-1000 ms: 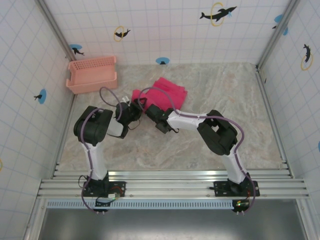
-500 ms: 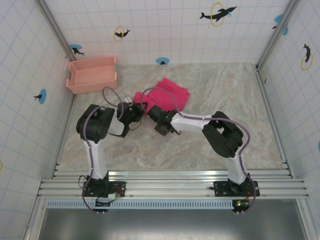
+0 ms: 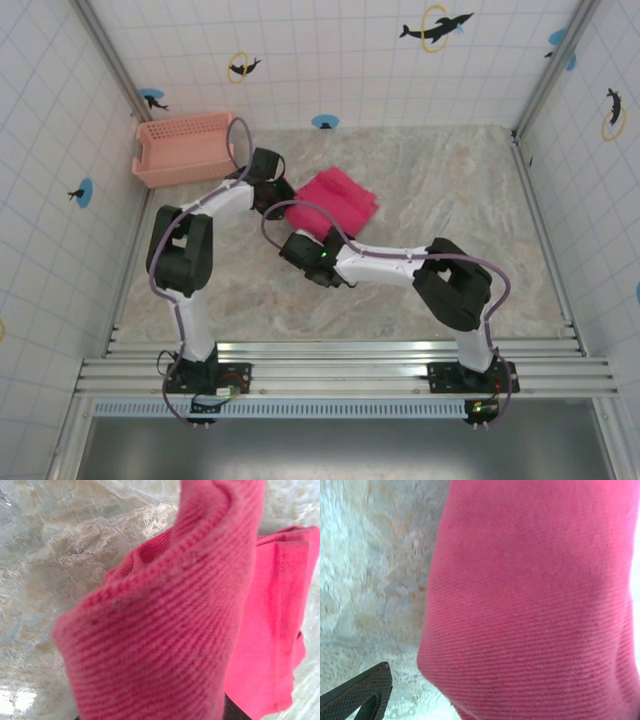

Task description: Roll up the long pants

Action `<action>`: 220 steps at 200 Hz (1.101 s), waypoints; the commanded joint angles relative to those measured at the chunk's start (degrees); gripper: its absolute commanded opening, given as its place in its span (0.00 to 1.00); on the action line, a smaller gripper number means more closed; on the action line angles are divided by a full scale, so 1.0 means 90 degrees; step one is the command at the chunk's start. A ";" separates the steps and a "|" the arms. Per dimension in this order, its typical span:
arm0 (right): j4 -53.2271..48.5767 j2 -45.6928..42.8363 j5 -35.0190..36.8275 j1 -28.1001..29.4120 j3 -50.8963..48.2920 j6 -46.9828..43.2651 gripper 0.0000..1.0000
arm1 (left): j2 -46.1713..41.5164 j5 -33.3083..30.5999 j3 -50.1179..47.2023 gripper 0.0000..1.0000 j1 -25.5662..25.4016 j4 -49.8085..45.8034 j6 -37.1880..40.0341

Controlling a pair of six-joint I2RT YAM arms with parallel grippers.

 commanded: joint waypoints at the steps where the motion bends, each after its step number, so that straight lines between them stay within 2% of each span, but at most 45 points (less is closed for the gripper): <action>1: -0.0318 0.0526 0.0946 0.0243 0.0635 0.0121 0.99 | 0.0645 -0.0343 0.0886 0.00 -0.0193 -0.2432 0.0289; 49: -0.0980 0.1533 0.1542 0.0549 0.1843 0.0598 0.99 | 0.1286 -0.0560 0.1391 0.00 -0.0446 -0.2922 0.0027; 89: -0.2259 0.2664 0.3069 0.0493 0.2749 0.1597 1.00 | 0.1674 -0.0721 0.1946 0.00 -0.0517 -0.3417 0.0040; 123: -0.2575 0.2821 0.3098 0.0358 0.2532 0.2409 1.00 | 0.1846 -0.0897 0.2259 0.00 -0.0517 -0.3713 0.0071; 159: -0.2567 0.2914 0.3012 0.0166 0.2421 0.2559 0.99 | 0.1888 -0.0955 0.2219 0.00 -0.0491 -0.3754 0.0075; 172: -0.2396 0.2885 0.2895 0.0131 0.2301 0.2454 0.86 | 0.1874 -0.0970 0.2138 0.00 -0.0454 -0.3758 0.0059; 176: -0.2317 0.2866 0.2845 0.0128 0.2248 0.2398 0.78 | 0.1867 -0.0970 0.2111 0.00 -0.0442 -0.3735 0.0055; 188: -0.2077 0.2794 0.2693 0.0111 0.2072 0.2276 0.46 | 0.1826 -0.0949 0.2025 0.00 -0.0389 -0.3681 0.0067; 200: -0.1869 0.2739 0.2568 0.0101 0.1898 0.2186 0.09 | 0.1742 -0.0811 0.1847 0.00 -0.0311 -0.3394 0.0175; 202: -0.1838 0.2730 0.2547 0.0096 0.1880 0.2173 0.00 | 0.1717 -0.0759 0.1792 0.00 -0.0297 -0.3292 0.0207; 209: -0.1752 0.2708 0.2427 0.0075 0.1811 0.2121 0.00 | 0.1593 -0.0491 0.1505 0.00 -0.0222 -0.2812 0.0330; 220: -0.1516 0.2660 0.2131 0.0015 0.1680 0.1896 0.00 | 0.1261 0.0144 0.0715 0.00 -0.0080 -0.1412 0.0520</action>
